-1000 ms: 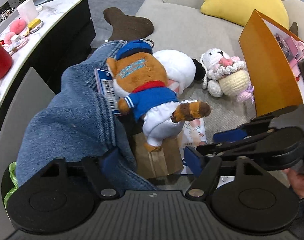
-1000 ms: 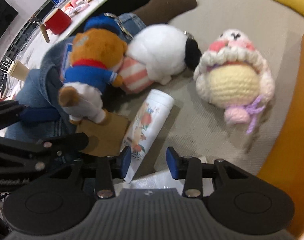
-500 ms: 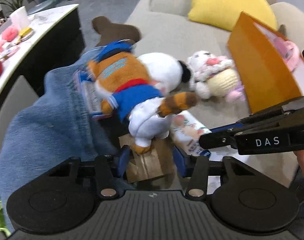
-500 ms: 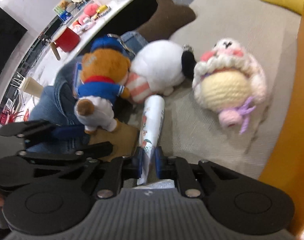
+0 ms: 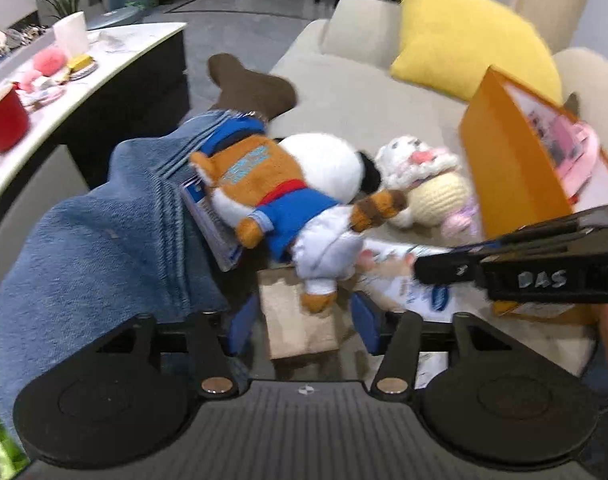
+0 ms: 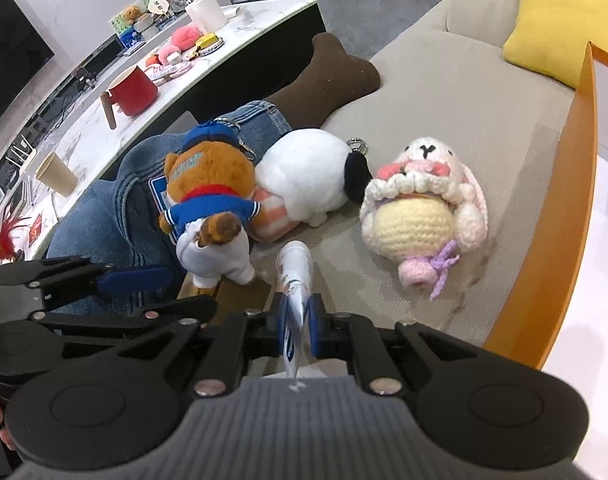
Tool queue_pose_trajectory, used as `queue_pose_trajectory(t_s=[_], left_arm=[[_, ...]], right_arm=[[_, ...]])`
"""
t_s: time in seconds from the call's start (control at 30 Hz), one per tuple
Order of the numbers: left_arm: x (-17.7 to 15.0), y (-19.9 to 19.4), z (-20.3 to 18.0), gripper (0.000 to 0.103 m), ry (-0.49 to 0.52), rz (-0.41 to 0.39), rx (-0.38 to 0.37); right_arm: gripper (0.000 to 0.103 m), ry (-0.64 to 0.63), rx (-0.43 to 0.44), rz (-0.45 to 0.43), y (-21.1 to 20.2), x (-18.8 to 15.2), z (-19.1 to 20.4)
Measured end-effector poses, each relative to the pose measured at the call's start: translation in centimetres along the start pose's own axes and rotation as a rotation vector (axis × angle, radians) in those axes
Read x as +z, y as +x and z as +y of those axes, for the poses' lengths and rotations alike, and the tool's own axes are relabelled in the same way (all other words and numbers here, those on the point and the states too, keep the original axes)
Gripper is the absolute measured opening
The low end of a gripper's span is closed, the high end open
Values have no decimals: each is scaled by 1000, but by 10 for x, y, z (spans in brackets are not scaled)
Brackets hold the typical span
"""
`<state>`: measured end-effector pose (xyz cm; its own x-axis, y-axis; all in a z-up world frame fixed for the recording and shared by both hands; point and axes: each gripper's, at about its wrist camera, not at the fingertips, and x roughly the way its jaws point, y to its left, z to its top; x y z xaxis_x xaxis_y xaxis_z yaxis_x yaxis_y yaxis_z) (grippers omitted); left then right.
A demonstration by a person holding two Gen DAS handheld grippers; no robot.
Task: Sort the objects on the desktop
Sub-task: 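Grasp the white lotion tube with the right gripper while the left gripper grasps the small brown box, then lift the lotion tube with the right gripper while the left gripper lifts the brown box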
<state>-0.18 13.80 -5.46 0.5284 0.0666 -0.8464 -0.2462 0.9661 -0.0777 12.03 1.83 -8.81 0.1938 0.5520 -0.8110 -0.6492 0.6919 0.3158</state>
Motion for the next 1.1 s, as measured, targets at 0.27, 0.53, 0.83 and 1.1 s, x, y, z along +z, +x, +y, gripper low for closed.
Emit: queue_pose_trajectory(t_s=[0.27,0.53,0.83,1.1], left_arm=[[4,23,-3,67,6,81,6],[1,33,-4,54,15,89,31],[-3,30,-5,53,18,66,32],[-12,26,-15,53,45,59,-28]], right_arm=[[12,-40,-21,-25,-3,-9,8],[19,-65,-33,-25,4,-32,13],[24,20,-12,-7,10,-57,7],[27,170,55,16,8,-72,-1]])
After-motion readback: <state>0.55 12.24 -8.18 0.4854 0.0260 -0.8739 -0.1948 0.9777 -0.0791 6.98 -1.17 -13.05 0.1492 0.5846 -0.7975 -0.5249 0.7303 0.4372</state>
